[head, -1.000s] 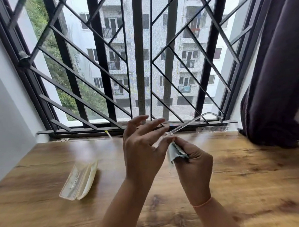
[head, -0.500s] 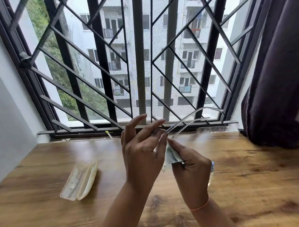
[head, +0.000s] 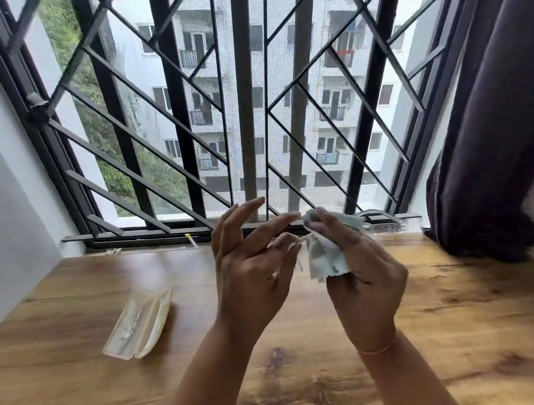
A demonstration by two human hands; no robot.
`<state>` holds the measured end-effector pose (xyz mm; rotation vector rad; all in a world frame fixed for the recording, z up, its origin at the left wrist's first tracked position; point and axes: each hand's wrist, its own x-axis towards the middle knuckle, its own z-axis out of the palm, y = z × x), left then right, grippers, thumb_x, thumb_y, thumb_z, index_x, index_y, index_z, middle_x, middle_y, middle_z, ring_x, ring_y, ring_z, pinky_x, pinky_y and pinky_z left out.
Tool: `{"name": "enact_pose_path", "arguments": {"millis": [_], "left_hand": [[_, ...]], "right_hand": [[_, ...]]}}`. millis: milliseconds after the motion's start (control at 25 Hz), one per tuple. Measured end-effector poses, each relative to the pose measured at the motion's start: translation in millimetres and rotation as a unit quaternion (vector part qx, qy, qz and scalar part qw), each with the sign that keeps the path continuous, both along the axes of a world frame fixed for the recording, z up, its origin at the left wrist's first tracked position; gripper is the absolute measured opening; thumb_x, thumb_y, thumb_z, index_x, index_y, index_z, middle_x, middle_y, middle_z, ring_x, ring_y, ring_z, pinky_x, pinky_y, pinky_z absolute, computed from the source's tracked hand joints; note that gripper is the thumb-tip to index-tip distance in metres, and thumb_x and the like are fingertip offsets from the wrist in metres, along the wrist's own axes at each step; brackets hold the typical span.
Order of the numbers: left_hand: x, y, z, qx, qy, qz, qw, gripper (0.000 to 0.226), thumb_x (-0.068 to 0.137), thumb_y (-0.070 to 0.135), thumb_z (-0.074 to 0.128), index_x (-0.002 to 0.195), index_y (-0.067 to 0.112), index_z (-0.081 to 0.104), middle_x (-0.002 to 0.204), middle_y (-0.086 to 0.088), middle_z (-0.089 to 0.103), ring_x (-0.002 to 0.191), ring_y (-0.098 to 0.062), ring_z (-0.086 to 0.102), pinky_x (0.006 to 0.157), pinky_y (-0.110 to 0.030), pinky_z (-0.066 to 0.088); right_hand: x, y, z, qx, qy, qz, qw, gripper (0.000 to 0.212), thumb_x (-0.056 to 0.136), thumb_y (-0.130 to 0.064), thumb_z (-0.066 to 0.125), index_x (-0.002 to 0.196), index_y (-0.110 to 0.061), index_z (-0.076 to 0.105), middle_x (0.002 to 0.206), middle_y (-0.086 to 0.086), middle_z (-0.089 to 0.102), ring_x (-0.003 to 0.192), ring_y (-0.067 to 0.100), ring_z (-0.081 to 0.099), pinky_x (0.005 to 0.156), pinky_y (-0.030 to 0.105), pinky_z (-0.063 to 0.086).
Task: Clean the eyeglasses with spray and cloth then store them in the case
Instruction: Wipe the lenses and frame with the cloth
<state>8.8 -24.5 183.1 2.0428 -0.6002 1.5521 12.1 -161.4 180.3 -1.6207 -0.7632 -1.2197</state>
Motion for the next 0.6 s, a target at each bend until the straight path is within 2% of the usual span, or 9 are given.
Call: {"name": "enact_pose_path", "arguments": {"millis": [80, 200, 280, 400, 600], "left_hand": [[-1.6, -0.3, 1.1, 0.012, -0.005, -0.005, 1.0, 0.008, 0.078, 0.009, 0.068, 0.08, 0.011, 0.076, 0.111, 0.008, 0.065, 0.121, -0.024, 0.044, 0.089, -0.055, 0.041], [-4.0, 2.2, 4.3, 0.016, -0.006, -0.008, 1.0, 0.005, 0.076, 0.009, 0.071, 0.078, 0.011, 0.075, 0.11, 0.005, 0.066, 0.12, -0.025, 0.043, 0.09, -0.057, 0.038], [-6.0, 0.9, 5.7, 0.016, -0.008, -0.014, 1.0, 0.003, 0.074, 0.01, 0.073, 0.075, 0.011, 0.075, 0.109, 0.005, 0.066, 0.12, -0.025, 0.043, 0.09, -0.059, 0.037], [-8.5, -1.8, 9.0, 0.025, -0.011, -0.023, 0.999, 0.003, 0.073, 0.011, 0.074, 0.074, 0.013, 0.075, 0.109, 0.007, 0.066, 0.122, -0.024, 0.043, 0.095, -0.059, 0.034], [-9.5, 2.8, 11.5, 0.026, -0.002, -0.018, 0.999, 0.004, 0.074, 0.014, 0.072, 0.071, 0.015, 0.075, 0.107, 0.009, 0.066, 0.123, -0.023, 0.042, 0.101, -0.056, 0.028]], "right_hand": [[1.8, 0.8, -2.4, -0.092, -0.023, -0.028, 0.995, 0.044, 0.078, 0.009, 0.06, 0.121, 0.006, 0.053, 0.108, -0.005, 0.064, 0.104, 0.016, 0.063, 0.089, 0.037, 0.052], [8.4, -4.4, -1.6, -0.138, -0.037, -0.041, 0.989, 0.043, 0.083, 0.004, 0.055, 0.126, 0.006, 0.049, 0.103, -0.01, 0.065, 0.101, 0.015, 0.06, 0.093, 0.048, 0.047], [10.4, -8.1, 1.8, -0.135, -0.05, -0.041, 0.989, 0.042, 0.08, 0.003, 0.061, 0.121, 0.007, 0.052, 0.097, -0.009, 0.066, 0.093, 0.016, 0.06, 0.09, 0.049, 0.048], [12.7, -16.0, 4.2, -0.11, -0.057, -0.012, 0.992, 0.038, 0.08, 0.001, 0.064, 0.115, 0.011, 0.055, 0.088, 0.001, 0.069, 0.082, 0.021, 0.062, 0.079, 0.043, 0.051], [16.6, -34.9, 3.6, -0.066, -0.047, -0.039, 0.996, 0.043, 0.075, 0.015, 0.061, 0.117, 0.011, 0.051, 0.086, 0.004, 0.068, 0.076, 0.025, 0.062, 0.076, 0.044, 0.051]]}}
